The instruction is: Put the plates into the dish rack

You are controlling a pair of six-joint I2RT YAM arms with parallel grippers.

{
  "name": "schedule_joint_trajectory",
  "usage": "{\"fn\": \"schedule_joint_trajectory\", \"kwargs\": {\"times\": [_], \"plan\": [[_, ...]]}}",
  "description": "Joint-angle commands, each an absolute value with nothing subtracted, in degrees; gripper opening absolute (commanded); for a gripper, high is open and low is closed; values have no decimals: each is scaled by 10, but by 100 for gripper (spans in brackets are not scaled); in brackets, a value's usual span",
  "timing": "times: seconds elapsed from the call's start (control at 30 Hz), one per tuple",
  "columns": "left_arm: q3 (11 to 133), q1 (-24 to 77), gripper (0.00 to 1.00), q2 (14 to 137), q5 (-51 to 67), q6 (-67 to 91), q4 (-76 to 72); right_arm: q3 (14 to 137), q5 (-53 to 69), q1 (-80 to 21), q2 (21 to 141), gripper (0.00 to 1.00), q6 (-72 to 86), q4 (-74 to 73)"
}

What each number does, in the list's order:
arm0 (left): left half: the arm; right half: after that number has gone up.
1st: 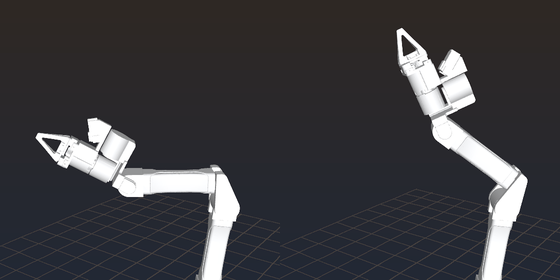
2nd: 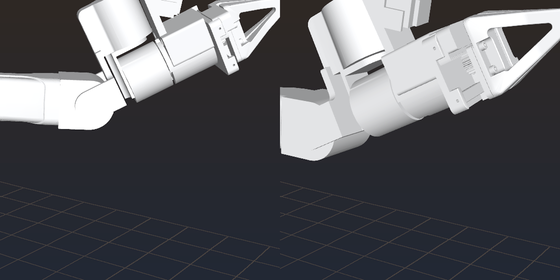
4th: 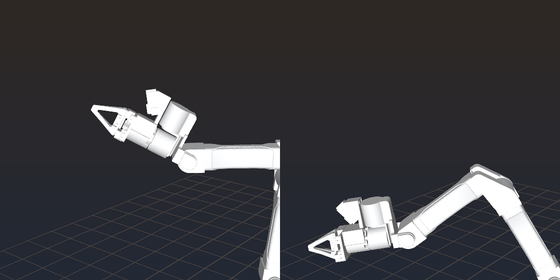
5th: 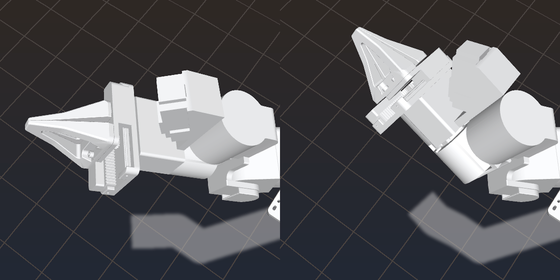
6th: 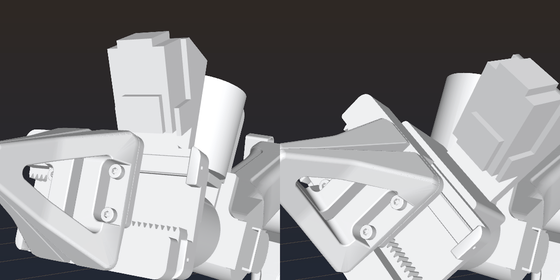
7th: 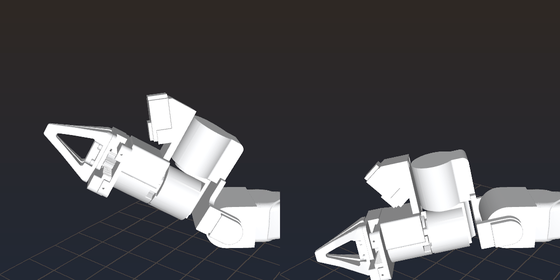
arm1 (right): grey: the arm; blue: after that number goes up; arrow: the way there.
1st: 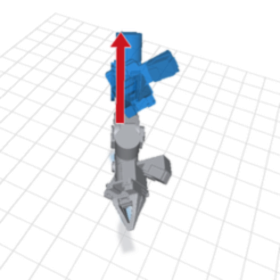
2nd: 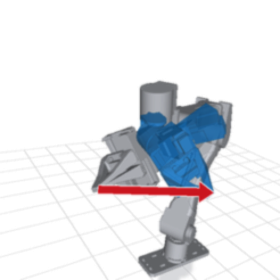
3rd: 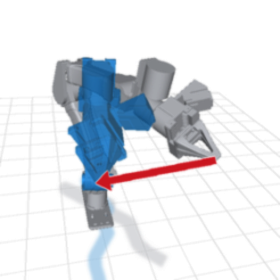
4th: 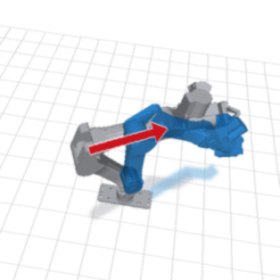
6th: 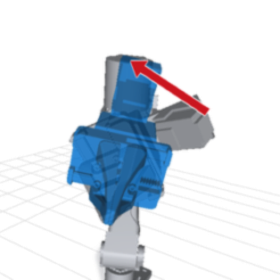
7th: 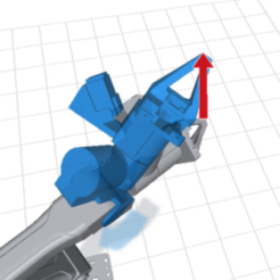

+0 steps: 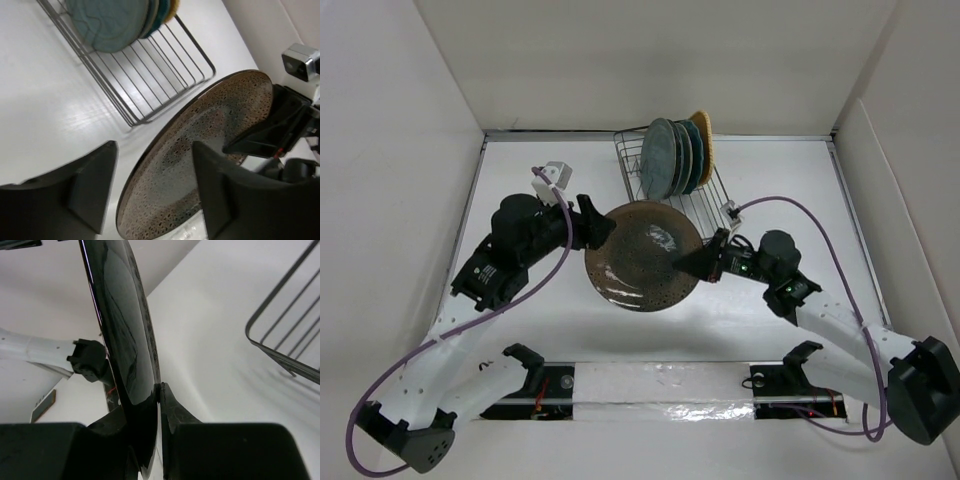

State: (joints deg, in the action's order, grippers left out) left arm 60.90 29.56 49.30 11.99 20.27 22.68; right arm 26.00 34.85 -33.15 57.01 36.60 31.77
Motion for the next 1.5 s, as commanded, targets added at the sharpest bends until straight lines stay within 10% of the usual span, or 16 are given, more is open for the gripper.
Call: {"fn": "schedule_joint_trajectory", "kwargs": {"times": [0.0, 0.4, 0.83, 1.47], "plan": [[592, 299, 64, 474, 33, 223, 129, 351, 316, -316, 555, 0, 373, 326], [541, 299, 74, 384, -117, 200, 61, 581, 193, -272, 651, 0, 348, 223], [490, 299, 74, 375, -84, 174, 42, 906, -314, -338, 892, 0, 197, 2], [490, 299, 75, 370, -82, 178, 47, 1070, -407, -395, 1084, 0, 155, -68]]}}
